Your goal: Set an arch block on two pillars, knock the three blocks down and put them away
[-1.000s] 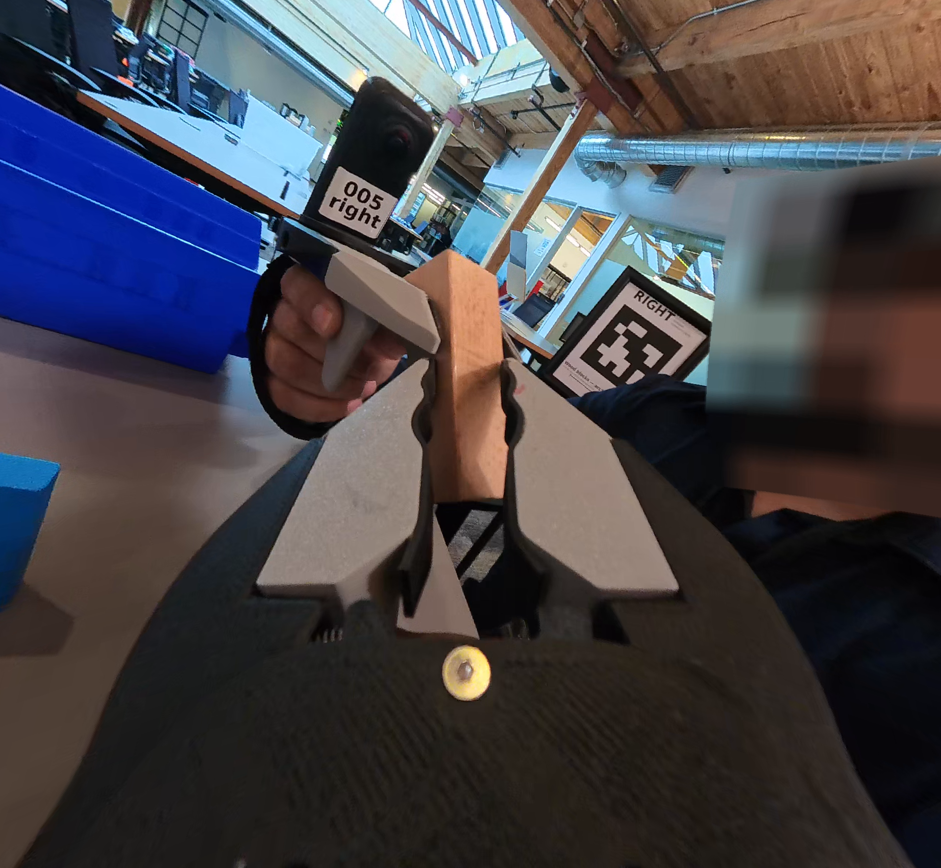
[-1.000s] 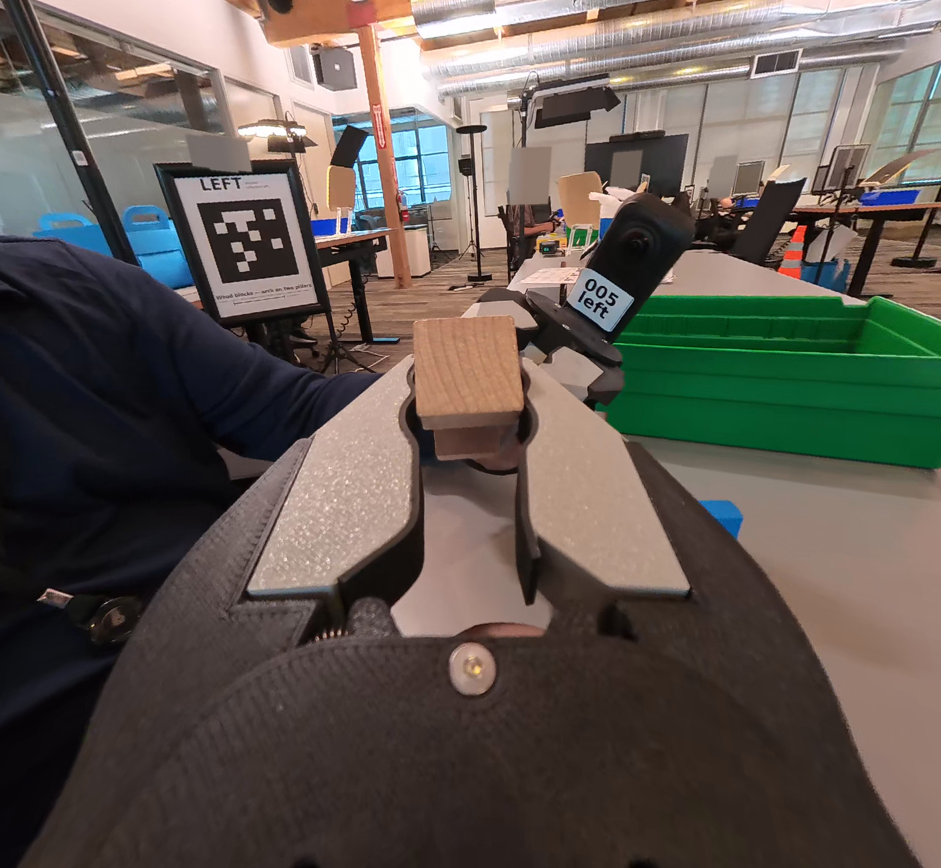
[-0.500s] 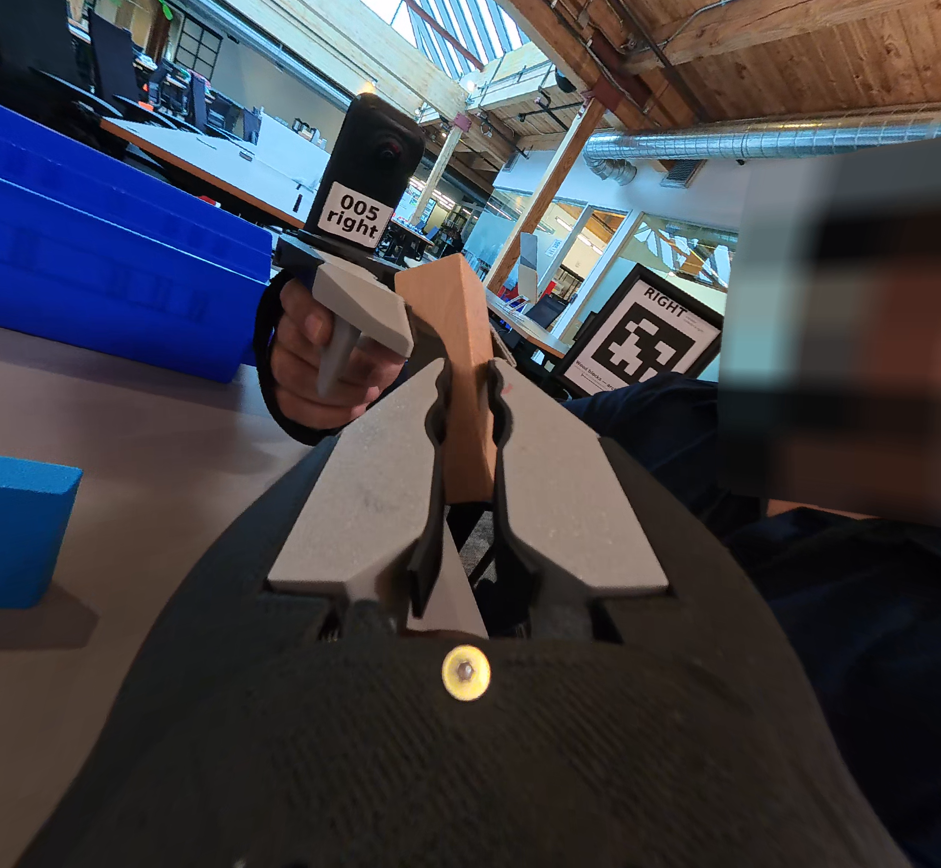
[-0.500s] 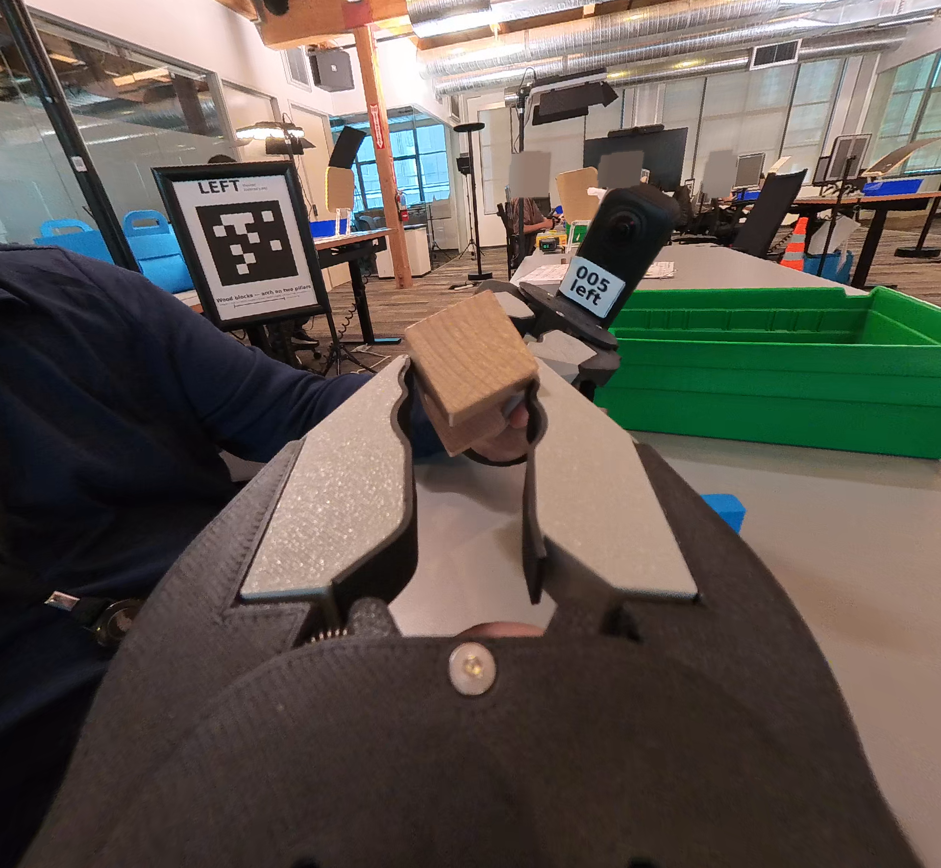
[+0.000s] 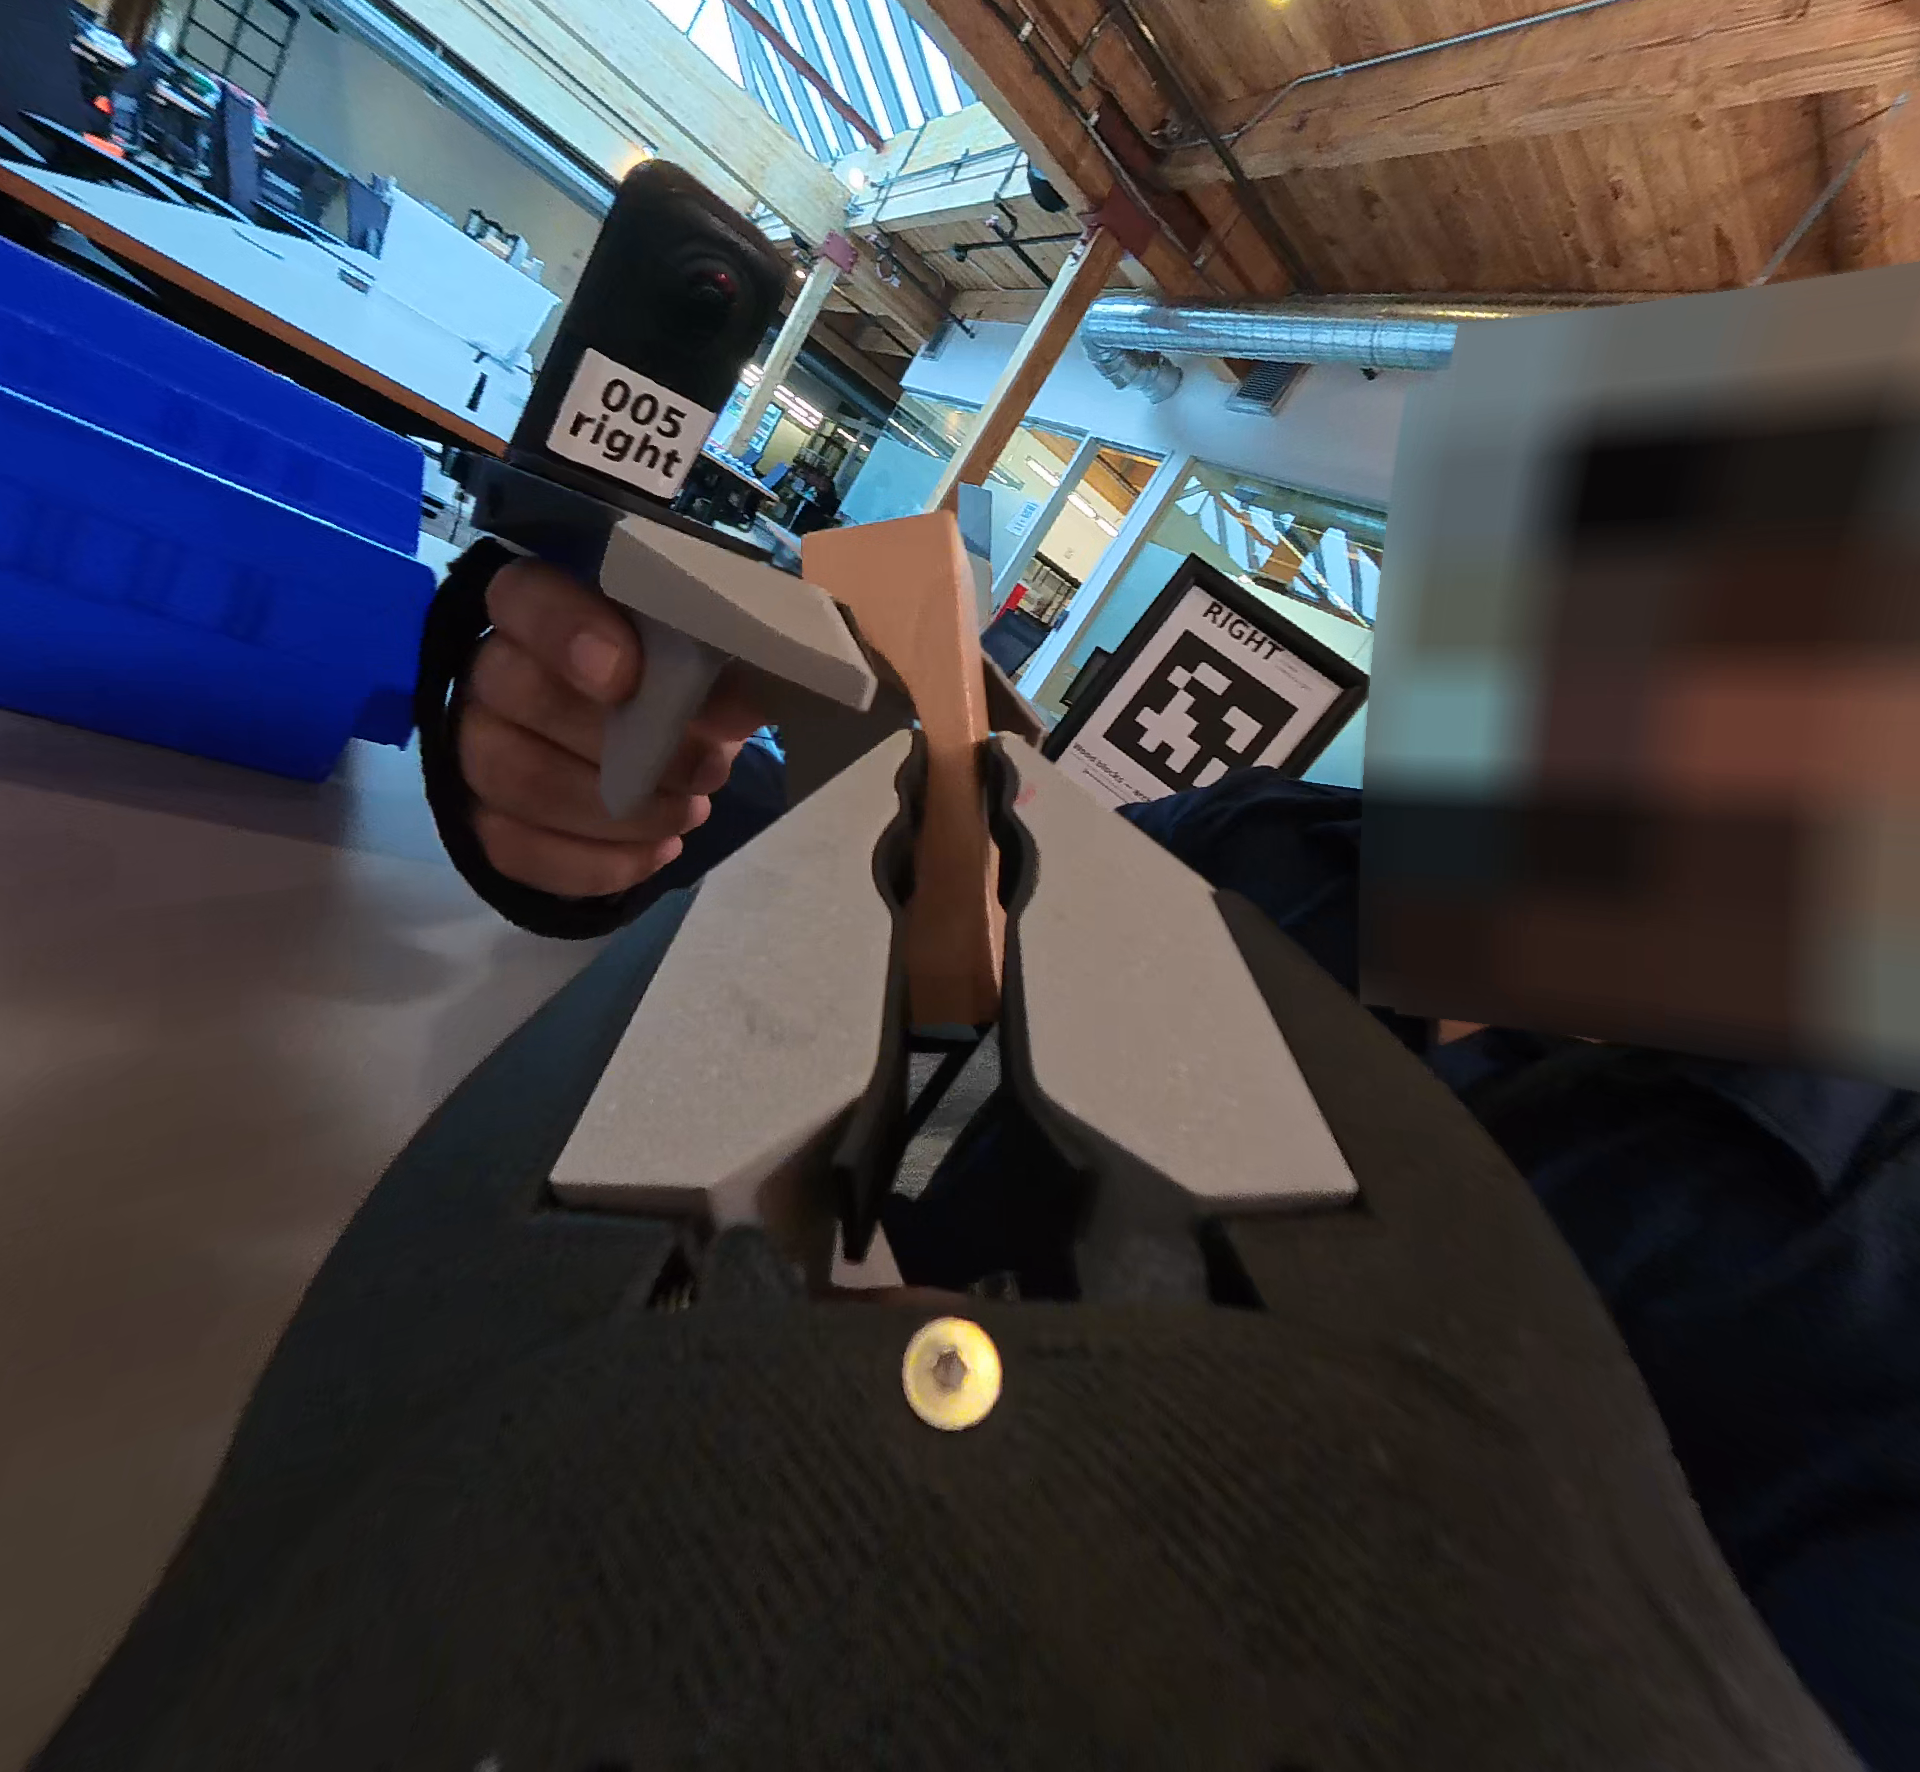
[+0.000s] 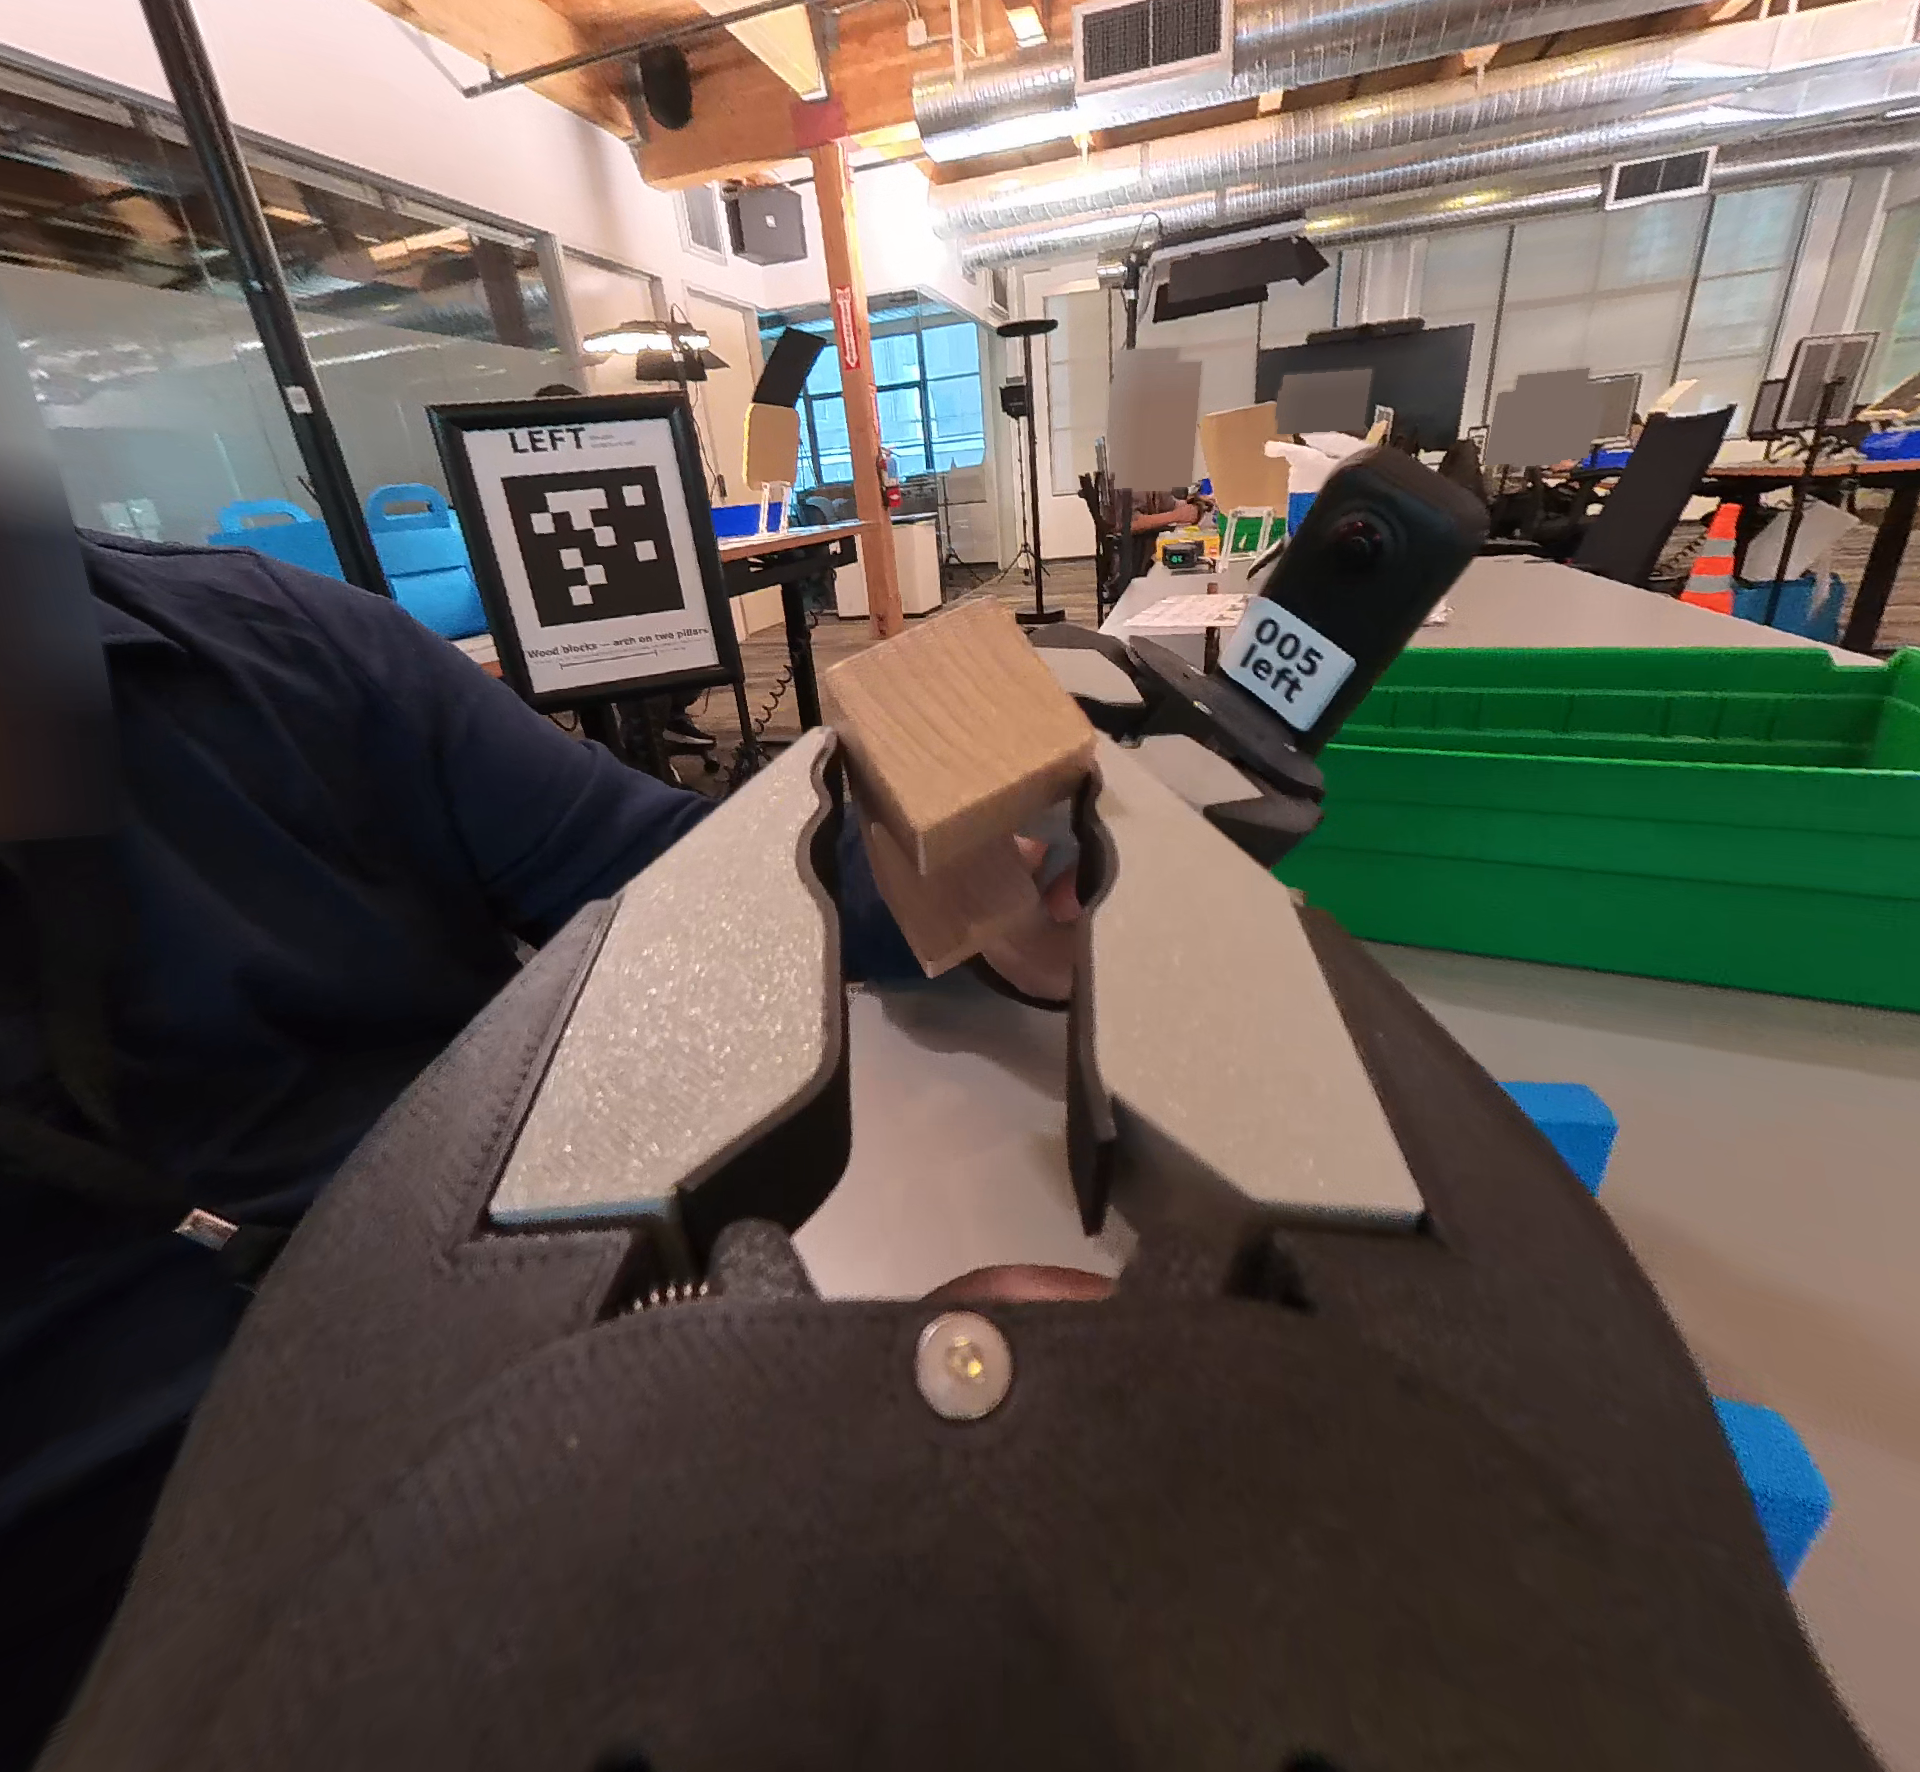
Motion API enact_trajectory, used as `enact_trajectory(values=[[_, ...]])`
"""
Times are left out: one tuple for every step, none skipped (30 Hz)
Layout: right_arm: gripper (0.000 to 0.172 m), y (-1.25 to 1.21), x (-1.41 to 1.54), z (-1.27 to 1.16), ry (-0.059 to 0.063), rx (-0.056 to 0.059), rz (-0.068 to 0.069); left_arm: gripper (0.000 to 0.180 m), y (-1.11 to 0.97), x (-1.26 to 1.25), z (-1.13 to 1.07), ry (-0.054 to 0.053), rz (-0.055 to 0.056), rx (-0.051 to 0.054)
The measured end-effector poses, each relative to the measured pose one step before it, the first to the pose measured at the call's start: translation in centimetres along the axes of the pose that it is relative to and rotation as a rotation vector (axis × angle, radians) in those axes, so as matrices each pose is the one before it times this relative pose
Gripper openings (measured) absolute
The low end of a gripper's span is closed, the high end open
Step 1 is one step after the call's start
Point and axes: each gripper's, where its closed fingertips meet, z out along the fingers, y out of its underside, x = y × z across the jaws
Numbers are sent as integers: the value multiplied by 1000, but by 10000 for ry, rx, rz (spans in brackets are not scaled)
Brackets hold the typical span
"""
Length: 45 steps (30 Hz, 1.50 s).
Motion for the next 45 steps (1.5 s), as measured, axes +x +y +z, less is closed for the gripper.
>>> enact_trajectory(values=[[41,-23,-56,56,-8,13,-25,8,11,71,15,58,-23,-7],[41,25,-47,24,-4,-16,-32,8,36,47,10,21,5,-19],[41,54,-77,-12,-32,-48,-8,8,41,31,29,3,13,-20],[41,3,8,-30,14,-45,7,9,-11,-33,19,-28,11,16],[40,-54,147,-55,71,11,39,9,-107,-116,-7,-65,8,72],[40,-58,229,-67,96,36,57,9,-173,-161,-66,-85,5,100],[40,-21,257,-54,103,44,71,9,-168,-198,-102,-114,7,91],[40,9,266,-70,99,20,66,9,-134,-244,-111,-164,14,57],[40,7,287,-78,118,14,46,10,-107,-297,-127,-219,34,39],[40,-54,258,-95,115,47,24,11,-119,-289,-142,-244,74,35],[40,-157,183,-145,72,94,37,12,-124,-176,-151,-203,120,28],[40,-236,158,-170,61,120,50,16,-153,-23,-138,-132,147,33],[40,-215,113,-158,42,100,51,21,-147,-20,-126,-132,155,34],[40,-133,76,-116,33,49,32,21,-92,-122,-102,-171,147,27],[40,-76,110,-74,73,31,-21,20,-58,-181,-53,-158,85,28],[39,20,166,-30,107,-11,-26,20,-1,-197,0,-115,-9,7],[39,82,195,0,102,-37,9,20,54,-227,13,-83,-68,-25],[39,92,249,-9,121,-43,28,22,34,-255,-13,-99,-78,-31],[37,84,252,-23,120,-33,21,23,0,-309,-46,-156,-32,-15],[34,54,203,-42,92,-23,27,24,-54,-333,-94,-202,40,11],[31,29,179,-62,83,-16,24,26,-98,-216,-111,-164,92,33],[31,13,222,-53,102,0,30,24,-121,-15,-109,-62,110,54],[30,106,122,12,30,-15,83,23,-154,68,-49,-7,98,82],[31,314,185,110,60,-113,96,17,-67,23,26,-9,65,71],[31,515,260,196,117,-230,36,16,64,-98,106,-46,1,-8],[31,512,122,176,48,-232,-38,16,118,-95,69,-16,-29,-57],[31,-112,0,29,-5,92,51,16,-3,-73,-52,-11,-59,-13],[31,11,50,4,29,-28,-6,18,-99,-113,-74,-70,-43,21],[31,-49,17,-39,35,-18,-49,20,-123,15,-100,-32,46,41],[31,-187,4,-87,56,64,-85,20,-156,92,-111,-8,76,63],[31,-277,4,-130,57,117,-73,20,-166,152,-112,12,89,62],[31,-327,13,-168,45,130,-26,20,-120,126,-99,-1,96,39],[31,-344,68,-191,55,142,5,21,-29,26,-66,-52,111,-8],[31,-322,89,-183,60,144,9,22,71,-80,-36,-114,127,-57],[31,-297,71,-163,46,128,10,24,137,-160,14,-157,138,-92],[31,-242,39,-121,36,105,13,26,202,-203,78,-181,147,-122],[31,-202,40,-83,36,91,3,30,285,-199,153,-189,145,-154],[31,-174,-22,-36,11,97,-8,36,348,-177,217,-183,134,-187],[31,-136,-52,13,0,88,0,43,428,-169,289,-189,140,-238],[31,-88,-74,53,-11,59,-5,50,513,-185,329,-217,173,-294],[31,-66,-128,76,-25,48,-29,56,533,-159,354,-214,225,-316],[31,-49,-150,101,-35,44,-45,59,512,-77,361,-184,261,-295],[31,8,-144,126,-23,7,-44,61,457,-28,361,-151,262,-253],[31,33,-113,138,0,0,-54,62,345,15,342,-124,233,-191],[31,24,-131,145,-16,13,-59,62,189,-39,300,-137,191,-102]])
